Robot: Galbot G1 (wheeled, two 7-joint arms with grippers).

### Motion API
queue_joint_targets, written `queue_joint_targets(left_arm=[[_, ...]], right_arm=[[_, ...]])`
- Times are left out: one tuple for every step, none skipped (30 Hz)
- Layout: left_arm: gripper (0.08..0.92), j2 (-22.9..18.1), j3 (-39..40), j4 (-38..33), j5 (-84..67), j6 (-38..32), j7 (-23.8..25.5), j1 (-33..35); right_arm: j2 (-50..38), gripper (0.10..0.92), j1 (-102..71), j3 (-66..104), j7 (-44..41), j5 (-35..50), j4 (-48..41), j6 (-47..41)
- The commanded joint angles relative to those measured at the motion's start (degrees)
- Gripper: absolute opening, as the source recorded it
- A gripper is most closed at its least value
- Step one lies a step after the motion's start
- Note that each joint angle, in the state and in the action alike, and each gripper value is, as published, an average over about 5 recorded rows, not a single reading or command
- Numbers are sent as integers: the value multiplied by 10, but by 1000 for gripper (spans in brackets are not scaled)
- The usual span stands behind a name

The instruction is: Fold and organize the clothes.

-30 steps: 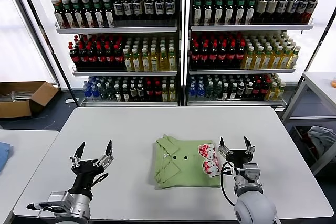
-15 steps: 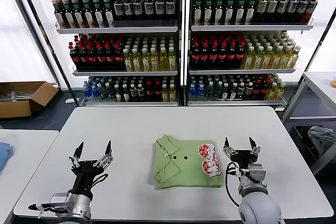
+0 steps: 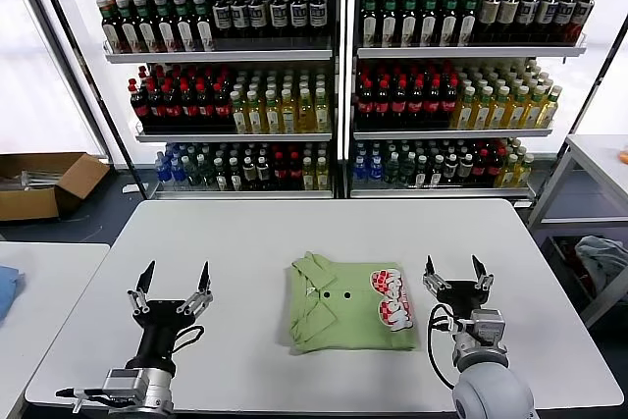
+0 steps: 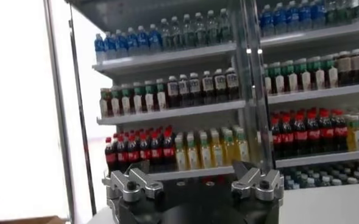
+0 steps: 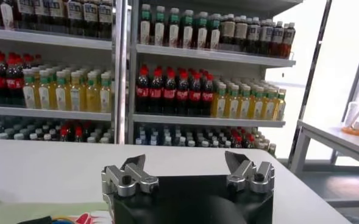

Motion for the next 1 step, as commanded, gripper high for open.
queue_joint_targets(left_arm=[[823,-2,11,-4,65,-44,9,-1]], right_arm=[[-1,823,-5,4,-2,0,8,0]])
